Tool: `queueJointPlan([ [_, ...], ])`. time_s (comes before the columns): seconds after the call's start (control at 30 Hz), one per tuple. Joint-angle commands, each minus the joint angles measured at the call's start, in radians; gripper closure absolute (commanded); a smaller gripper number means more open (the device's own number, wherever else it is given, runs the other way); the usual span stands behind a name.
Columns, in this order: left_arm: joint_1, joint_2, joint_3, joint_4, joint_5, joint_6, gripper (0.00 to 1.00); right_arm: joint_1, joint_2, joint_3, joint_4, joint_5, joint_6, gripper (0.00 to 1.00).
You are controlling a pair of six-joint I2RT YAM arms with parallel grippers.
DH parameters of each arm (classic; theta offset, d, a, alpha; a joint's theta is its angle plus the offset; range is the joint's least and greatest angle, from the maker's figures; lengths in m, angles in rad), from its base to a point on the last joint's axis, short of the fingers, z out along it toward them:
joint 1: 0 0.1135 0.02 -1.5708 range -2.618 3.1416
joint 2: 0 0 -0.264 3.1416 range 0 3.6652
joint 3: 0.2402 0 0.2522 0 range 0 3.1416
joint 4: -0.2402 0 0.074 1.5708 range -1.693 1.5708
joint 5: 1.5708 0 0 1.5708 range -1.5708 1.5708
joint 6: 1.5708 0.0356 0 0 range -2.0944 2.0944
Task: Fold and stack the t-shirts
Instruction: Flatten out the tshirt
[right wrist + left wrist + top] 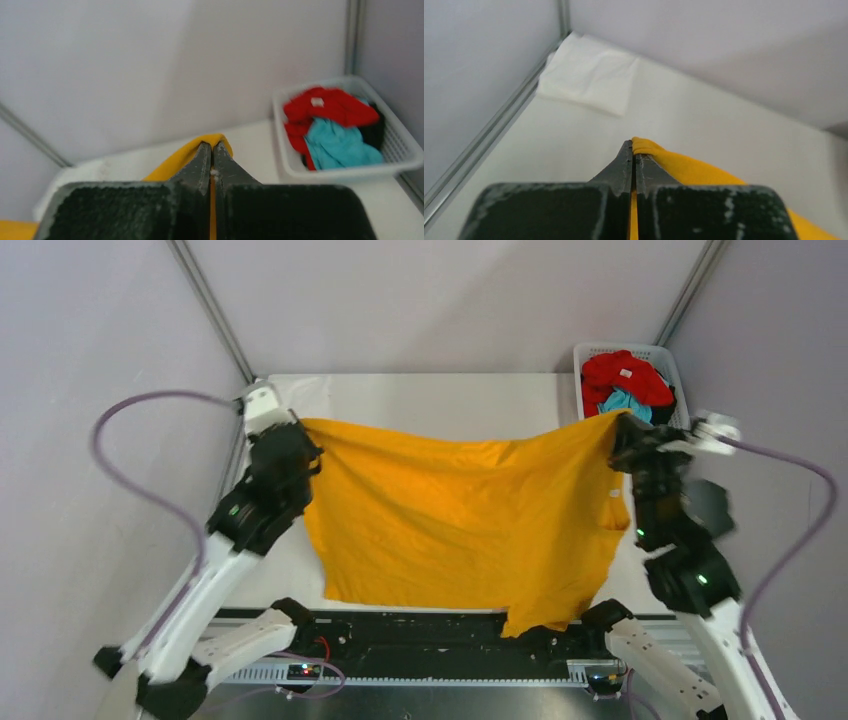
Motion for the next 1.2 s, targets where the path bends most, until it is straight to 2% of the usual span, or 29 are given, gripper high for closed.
queueJointPlan([
  [0.0, 0.208, 0.184, -0.037, 0.023, 0.167, -0.124, 1.0, -0.053, 0.106, -0.116, 0.145, 0.114, -0.016, 1.0],
  [0.23, 0.343, 0.56, 0.02, 0.095, 0.398, -0.14, 1.0, -0.233, 0.358, -0.235, 0.336, -0.097, 0.098, 1.0],
  [0.47, 0.434, 0.903, 0.26, 0.098, 0.532, -0.134, 1.0, -0.293, 0.671, -0.249, 0.624, -0.243, 0.108, 1.0],
  [0.53, 0.448, 1.024, 0.338, 0.095, 0.55, -0.121, 0.97, -0.311, 0.763, -0.23, 0.694, -0.275, 0.106, 1.0],
  [0.57, 0.456, 1.053, 0.367, 0.096, 0.56, -0.117, 0.89, -0.323, 0.824, -0.21, 0.727, -0.295, 0.107, 1.0],
  [0.63, 0.465, 1.131, 0.449, 0.09, 0.573, -0.111, 0.8, -0.337, 0.917, -0.165, 0.778, -0.331, 0.083, 1.0],
  [0.73, 0.472, 1.239, 0.584, 0.084, 0.563, -0.117, 0.77, -0.342, 1.049, -0.079, 0.831, -0.349, 0.02, 0.99],
  [0.87, 0.491, 1.348, 0.742, 0.06, 0.565, -0.134, 0.73, -0.351, 1.201, 0.075, 0.791, -0.352, -0.029, 0.95],
  [0.9, 0.498, 1.362, 0.764, 0.054, 0.574, -0.141, 0.71, -0.352, 1.232, 0.11, 0.786, -0.356, -0.037, 0.89],
  [0.93, 0.5, 1.383, 0.799, 0.046, 0.579, -0.142, 0.64, -0.354, 1.257, 0.129, 0.77, -0.356, -0.04, 0.85],
  [0.97, 0.501, 1.392, 0.813, 0.04, 0.577, -0.139, 0.55, -0.355, 1.267, 0.168, 0.757, -0.355, -0.049, 0.7],
  [1.0, 0.502, 1.412, 0.848, 0.033, 0.577, -0.133, 0.36, -0.355, 1.285, 0.189, 0.72, -0.348, -0.052, 0.62],
  [1.03, 0.503, 1.421, 0.869, 0.013, 0.582, -0.12, 0.23, -0.355, 1.292, 0.228, 0.696, -0.344, -0.051, 0.44],
  [1.07, 0.503, 1.434, 0.913, -0.003, 0.599, -0.112, 0.06, -0.355, 1.292, 0.244, 0.646, -0.336, -0.046, 0.33],
  [1.1, 0.503, 1.436, 0.935, -0.037, 0.606, -0.103, 0.03, -0.354, 1.286, 0.259, 0.625, -0.332, -0.042, 0.14],
  [1.17, 0.502, 1.415, 0.954, -0.065, 0.634, -0.103, 0.01, -0.348, 1.247, 0.263, 0.557, -0.337, -0.023, 0.02],
])
